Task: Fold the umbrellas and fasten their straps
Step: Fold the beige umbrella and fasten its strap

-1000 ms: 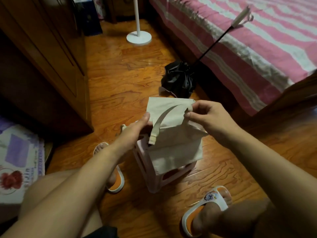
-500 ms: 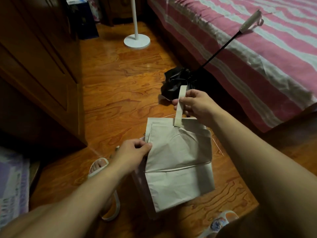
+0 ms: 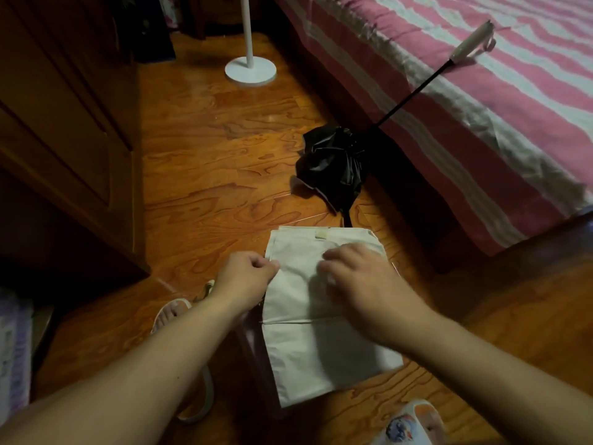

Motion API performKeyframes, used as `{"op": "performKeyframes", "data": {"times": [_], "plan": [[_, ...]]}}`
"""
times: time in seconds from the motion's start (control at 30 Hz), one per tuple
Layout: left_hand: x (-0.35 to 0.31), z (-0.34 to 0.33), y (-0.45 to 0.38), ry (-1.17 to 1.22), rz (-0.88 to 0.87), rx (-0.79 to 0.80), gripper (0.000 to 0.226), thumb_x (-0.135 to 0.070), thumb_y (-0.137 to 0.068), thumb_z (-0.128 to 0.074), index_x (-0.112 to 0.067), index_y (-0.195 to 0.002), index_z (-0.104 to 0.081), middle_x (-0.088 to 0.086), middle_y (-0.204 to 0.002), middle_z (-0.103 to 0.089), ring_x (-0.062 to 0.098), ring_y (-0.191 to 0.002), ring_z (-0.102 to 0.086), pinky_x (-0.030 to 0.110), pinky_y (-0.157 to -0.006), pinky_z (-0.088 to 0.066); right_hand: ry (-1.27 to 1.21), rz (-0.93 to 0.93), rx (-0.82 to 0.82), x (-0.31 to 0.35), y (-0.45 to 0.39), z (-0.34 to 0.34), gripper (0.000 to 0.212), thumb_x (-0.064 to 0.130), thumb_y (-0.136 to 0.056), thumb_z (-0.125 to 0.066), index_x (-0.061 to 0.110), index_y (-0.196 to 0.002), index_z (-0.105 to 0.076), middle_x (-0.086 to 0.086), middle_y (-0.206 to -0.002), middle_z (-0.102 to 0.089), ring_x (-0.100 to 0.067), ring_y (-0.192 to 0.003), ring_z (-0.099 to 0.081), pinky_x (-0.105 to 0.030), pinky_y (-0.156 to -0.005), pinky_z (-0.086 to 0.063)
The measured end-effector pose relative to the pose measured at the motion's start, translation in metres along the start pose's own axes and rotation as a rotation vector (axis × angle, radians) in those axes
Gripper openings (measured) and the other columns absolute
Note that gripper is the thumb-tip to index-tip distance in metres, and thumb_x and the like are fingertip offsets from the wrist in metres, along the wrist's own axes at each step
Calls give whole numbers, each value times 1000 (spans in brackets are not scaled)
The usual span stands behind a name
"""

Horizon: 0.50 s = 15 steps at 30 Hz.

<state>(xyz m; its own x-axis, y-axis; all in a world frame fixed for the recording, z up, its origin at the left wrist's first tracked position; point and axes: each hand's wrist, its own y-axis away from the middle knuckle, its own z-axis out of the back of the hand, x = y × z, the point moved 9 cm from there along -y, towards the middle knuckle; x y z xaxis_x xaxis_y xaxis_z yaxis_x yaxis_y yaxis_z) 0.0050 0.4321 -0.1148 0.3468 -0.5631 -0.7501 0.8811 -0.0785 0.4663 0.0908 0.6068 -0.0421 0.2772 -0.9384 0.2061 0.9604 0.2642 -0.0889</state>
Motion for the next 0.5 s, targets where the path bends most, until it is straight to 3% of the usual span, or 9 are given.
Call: {"op": "performKeyframes", "data": {"times": [0.07, 0.1, 0.17, 0.23, 0.3, 0.43, 0.5], "plan": [[4, 5, -3, -86, -44, 0, 28, -39, -96, -67, -15, -83, -72, 3, -80, -71, 23, -76, -65, 34, -71, -51, 70, -43, 209, -4, 10, -33, 58, 53, -107, -28, 23, -156, -35, -5, -165, -28, -32, -154, -18, -45, -127, -12], [7, 8, -5, -148, -64, -1, 29, -43, -98, -63, -17, -86, -70, 3, -83, -69, 23, -79, -64, 35, -73, -51, 87, -77, 281, -12, 12, -46, 65, 59, -107, -19, 26, -163, -14, -2, -171, -5, -29, -157, 4, -44, -126, 5], [14, 14, -7, -318, -81, -1, 28, -45, -101, -55, -19, -100, -65, 3, -99, -67, 23, -92, -62, 39, -85, -53, 109, -84, 335, -26, 12, -63, 70, 66, -104, -10, 30, -162, 8, 3, -168, 17, -22, -153, 27, -44, -122, 20], [26, 19, -10, -553, -83, 50, 31, -38, -101, -54, -21, -126, -58, 6, -126, -59, 26, -117, -54, 46, -103, -47, 112, -77, 352, -35, 10, -74, 71, 70, -102, -5, 34, -160, 13, 6, -168, 20, -18, -151, 31, -45, -123, 20], [41, 24, -9, -765, -78, 169, 49, -34, -98, -56, -26, -146, -46, 6, -142, -48, 29, -134, -41, 47, -114, -37, 104, -61, 367, -36, 10, -81, 71, 71, -101, -3, 35, -160, 15, 8, -168, 20, -16, -151, 31, -46, -124, 17], [57, 30, -11, -966, -185, 331, 54, -37, -96, -61, -30, -147, -44, 3, -134, -52, 24, -125, -49, 39, -106, -42, 122, -29, 340, -36, 9, -78, 71, 72, -100, -4, 37, -160, 14, 8, -167, 21, -15, -150, 32, -39, -120, 26], [50, 25, -10, -1098, -325, 333, 41, -42, -98, -58, -34, -138, -49, -2, -126, -57, 20, -116, -53, 39, -99, -47, 138, -31, 336, -34, 9, -76, 71, 73, -100, -4, 37, -159, 14, 8, -167, 22, -16, -150, 33, -37, -117, 29]]}}
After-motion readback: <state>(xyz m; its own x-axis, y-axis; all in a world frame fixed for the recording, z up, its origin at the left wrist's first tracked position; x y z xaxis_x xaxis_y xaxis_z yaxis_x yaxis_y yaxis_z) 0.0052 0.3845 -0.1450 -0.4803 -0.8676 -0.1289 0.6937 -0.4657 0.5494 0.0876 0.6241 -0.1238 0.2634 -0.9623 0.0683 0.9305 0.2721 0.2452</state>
